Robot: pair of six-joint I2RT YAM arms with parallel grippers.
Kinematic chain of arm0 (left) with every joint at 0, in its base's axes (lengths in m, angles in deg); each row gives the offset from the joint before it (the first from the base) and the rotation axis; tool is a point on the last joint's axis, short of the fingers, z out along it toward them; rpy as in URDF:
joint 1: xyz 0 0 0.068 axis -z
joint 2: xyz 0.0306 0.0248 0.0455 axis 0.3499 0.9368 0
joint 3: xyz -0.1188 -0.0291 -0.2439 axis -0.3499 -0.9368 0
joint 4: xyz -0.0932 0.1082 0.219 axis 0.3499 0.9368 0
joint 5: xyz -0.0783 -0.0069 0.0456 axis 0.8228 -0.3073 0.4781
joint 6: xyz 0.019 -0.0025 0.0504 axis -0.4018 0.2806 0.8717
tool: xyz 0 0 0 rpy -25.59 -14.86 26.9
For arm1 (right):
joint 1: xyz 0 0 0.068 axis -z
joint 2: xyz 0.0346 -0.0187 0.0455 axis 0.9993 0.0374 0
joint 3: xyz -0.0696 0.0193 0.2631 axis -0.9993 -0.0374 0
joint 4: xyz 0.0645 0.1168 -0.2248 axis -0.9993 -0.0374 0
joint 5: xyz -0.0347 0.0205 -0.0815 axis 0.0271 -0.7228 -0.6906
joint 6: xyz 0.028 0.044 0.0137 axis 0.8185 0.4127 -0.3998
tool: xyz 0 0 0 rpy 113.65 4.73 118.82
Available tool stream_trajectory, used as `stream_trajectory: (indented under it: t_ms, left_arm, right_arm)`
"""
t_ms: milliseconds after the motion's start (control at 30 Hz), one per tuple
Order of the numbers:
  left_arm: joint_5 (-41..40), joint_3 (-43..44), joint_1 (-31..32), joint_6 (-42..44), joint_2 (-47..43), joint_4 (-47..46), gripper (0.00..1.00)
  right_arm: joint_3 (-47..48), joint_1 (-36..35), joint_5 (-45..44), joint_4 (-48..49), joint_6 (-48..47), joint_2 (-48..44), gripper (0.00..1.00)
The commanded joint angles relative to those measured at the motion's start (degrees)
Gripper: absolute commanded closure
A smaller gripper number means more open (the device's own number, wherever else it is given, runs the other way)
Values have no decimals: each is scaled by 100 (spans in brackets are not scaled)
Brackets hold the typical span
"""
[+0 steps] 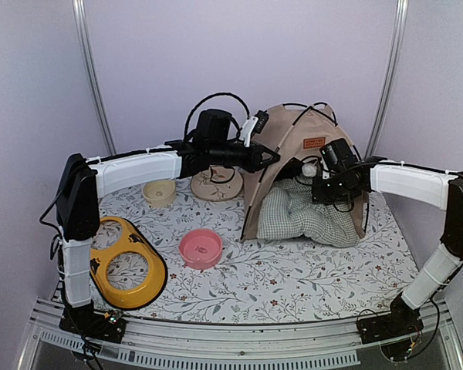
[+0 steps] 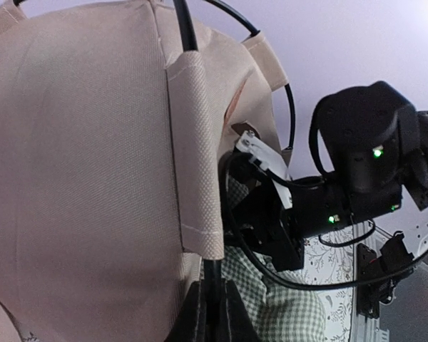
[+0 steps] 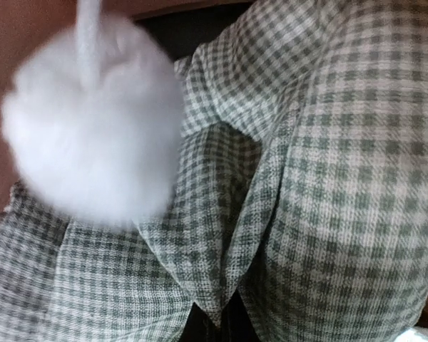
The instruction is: Set up the pet tent
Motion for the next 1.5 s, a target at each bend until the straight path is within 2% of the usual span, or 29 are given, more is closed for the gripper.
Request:
stream_trajectory:
  t_ms: [0,133,267,300,367,400,500,567,700,800,1133,1467]
  left_arm:
    - [488,-34,186,147,107,671,100]
    - [583,-71,223,193,48,683,100]
    - [548,-44,231,135,24,688,100]
    - [511,-28,229,118,18,695,100]
    - [332,6,225,41,11,689,100]
    - [224,34,216,-5,28,687,100]
    - [-313,140,222,-225,110,784,100]
    - [-566,226,212,-318,182,895,100]
    - [-855,185,160,-487,209,922,100]
    - [-925,117,119,-554,185,901,100]
    - [-881,-16,52,-608,75,772,100]
    - [-796,6,58,-648,95,675,100]
  right_arm:
    - [196,413,-256,492,-201,355,100]
    - [197,418,-432,736,-262,869,100]
    - [48,395,-151,1072,-266,1319,100]
    - [1,370,-72,1111,-256,1390,97]
    - [10,229,-138,1028,-269,1348,88]
    - [10,138,-199,1005,-287,1269,77]
    - [41,-55,-245,922,-294,868,53]
    - [84,-75,-233,786,-264,535,42]
    - [-69,-73,-262,623,-251,-132,24]
    - [-278,-73,-284,438,-203,-530,15]
    - [-1610,-29,-346,-63,488,-2256,7]
    - [-2828,725,-258,-94,955,-3161,1]
